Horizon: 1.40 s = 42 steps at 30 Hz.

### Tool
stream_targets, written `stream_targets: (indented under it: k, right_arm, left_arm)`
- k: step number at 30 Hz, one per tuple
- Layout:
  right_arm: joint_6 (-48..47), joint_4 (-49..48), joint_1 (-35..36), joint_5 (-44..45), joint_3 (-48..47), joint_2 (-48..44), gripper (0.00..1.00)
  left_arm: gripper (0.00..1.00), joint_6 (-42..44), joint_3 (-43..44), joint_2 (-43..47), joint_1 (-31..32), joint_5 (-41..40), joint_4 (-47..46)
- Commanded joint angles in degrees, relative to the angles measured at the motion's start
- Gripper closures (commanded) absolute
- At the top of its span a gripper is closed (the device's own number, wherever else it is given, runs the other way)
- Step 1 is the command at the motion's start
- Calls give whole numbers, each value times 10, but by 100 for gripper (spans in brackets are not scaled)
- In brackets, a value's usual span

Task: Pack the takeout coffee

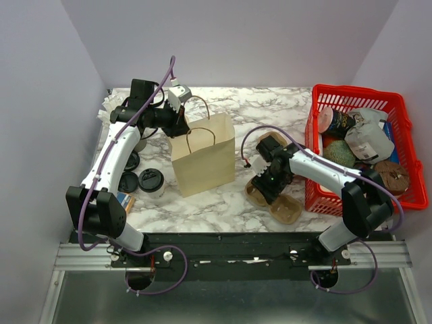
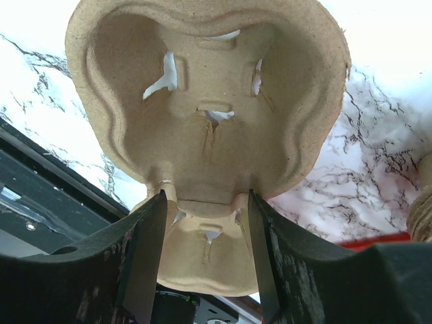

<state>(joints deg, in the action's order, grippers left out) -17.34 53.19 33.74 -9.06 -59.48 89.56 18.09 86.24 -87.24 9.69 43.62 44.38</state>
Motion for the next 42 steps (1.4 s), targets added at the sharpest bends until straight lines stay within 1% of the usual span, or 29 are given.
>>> stream_targets:
  k: [1, 9, 25, 34, 37, 38, 42]
  right_arm:
    - [12, -2, -2, -11, 4, 3, 40]
    - [27, 0, -1, -15, -4, 14, 40]
    - [35, -16, 10, 26, 11, 24, 39]
    - [30, -25, 15, 42, 19, 22, 40]
    - [28, -25, 17, 46, 17, 22, 48]
    - [28, -25, 17, 48, 16, 22, 54]
    - [22, -20, 17, 61, 5, 18, 64]
  left_arm:
    - [100, -12, -10, -3, -4, 15, 0]
    - [100, -12, -17, 5, -5, 13, 1]
    - [100, -13, -13, 0, -9, 16, -3]
    - [100, -13, -16, -1, -12, 20, -6]
    - [100, -14, -18, -1, -13, 21, -9]
    - [100, -15, -19, -1, -13, 22, -9]
    - [100, -15, -20, -1, -15, 23, -11]
